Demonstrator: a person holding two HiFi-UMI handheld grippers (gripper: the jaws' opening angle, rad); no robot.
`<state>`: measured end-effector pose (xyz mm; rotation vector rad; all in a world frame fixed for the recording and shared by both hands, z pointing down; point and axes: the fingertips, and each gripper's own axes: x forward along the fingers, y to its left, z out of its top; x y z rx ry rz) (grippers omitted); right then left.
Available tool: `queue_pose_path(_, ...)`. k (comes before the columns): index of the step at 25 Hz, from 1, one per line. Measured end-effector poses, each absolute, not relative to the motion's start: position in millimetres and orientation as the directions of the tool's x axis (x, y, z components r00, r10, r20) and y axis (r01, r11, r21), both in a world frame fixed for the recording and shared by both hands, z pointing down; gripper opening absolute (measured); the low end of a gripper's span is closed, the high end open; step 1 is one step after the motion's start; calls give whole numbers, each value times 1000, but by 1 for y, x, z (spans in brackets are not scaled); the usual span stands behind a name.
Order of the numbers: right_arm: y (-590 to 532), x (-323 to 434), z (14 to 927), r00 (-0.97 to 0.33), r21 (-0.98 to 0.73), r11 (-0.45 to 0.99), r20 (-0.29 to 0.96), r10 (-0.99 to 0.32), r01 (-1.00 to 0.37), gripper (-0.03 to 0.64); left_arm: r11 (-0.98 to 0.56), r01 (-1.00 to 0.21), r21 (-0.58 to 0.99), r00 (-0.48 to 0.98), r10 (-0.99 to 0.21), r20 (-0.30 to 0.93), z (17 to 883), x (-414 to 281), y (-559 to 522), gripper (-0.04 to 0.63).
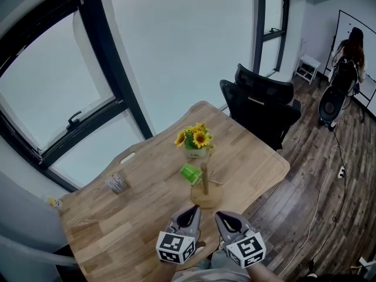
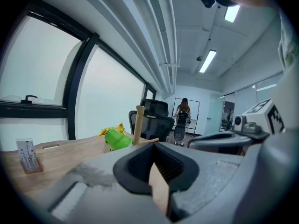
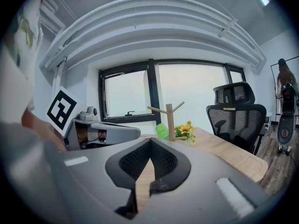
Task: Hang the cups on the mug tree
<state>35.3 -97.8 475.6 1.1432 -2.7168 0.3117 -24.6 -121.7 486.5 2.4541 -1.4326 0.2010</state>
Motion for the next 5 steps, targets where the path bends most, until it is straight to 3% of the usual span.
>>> queue_pose_path(5, -97, 36, 476, -689, -127, 682, 243, -682, -720, -2, -466, -867, 173, 497, -827, 263, 486, -23, -121, 3)
